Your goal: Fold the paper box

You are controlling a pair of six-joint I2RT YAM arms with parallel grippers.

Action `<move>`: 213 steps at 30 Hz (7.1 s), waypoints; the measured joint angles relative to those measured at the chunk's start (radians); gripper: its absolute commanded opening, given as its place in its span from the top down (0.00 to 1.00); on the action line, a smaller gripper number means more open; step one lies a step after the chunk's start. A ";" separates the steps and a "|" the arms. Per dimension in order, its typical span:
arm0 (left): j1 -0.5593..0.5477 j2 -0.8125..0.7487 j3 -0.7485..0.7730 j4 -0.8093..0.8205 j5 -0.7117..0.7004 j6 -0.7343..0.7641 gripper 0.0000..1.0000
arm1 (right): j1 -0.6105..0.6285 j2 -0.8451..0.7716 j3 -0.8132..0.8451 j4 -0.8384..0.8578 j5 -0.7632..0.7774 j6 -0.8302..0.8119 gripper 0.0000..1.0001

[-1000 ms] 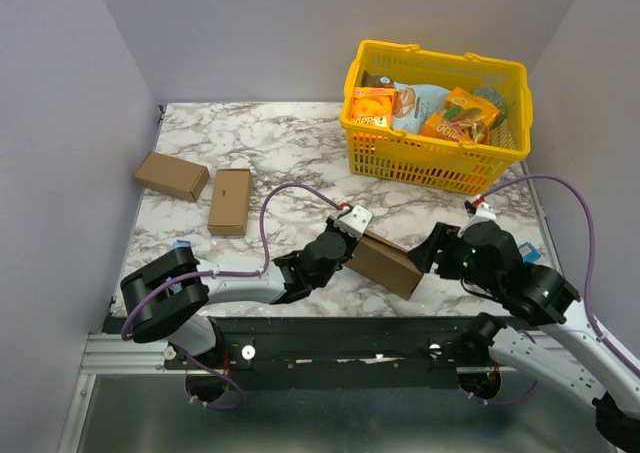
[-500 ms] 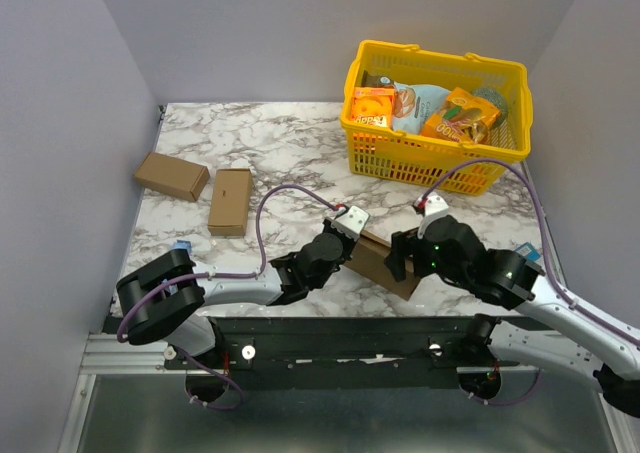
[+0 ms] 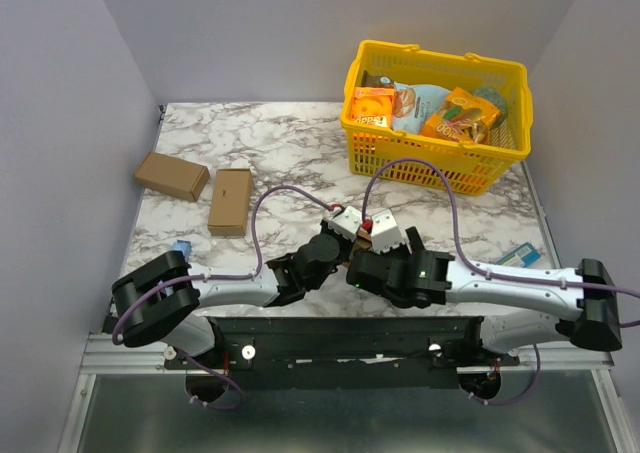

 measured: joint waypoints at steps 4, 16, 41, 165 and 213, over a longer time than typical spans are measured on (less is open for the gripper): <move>0.011 -0.007 -0.001 -0.008 0.023 -0.034 0.87 | 0.059 0.151 0.079 -0.162 0.100 0.262 0.42; 0.096 -0.103 -0.001 -0.146 0.186 -0.138 0.44 | 0.100 0.209 0.080 -0.275 0.160 0.481 0.57; 0.254 -0.132 -0.026 -0.207 0.556 -0.453 0.18 | 0.099 0.177 0.065 -0.286 0.182 0.514 0.59; 0.942 -0.747 0.234 -0.907 0.618 -0.312 0.01 | -0.016 0.497 0.422 0.227 0.108 -0.407 0.66; 1.041 -0.737 0.138 -0.830 0.661 -0.180 0.01 | -0.836 -0.521 -0.378 1.067 -0.790 -0.498 0.00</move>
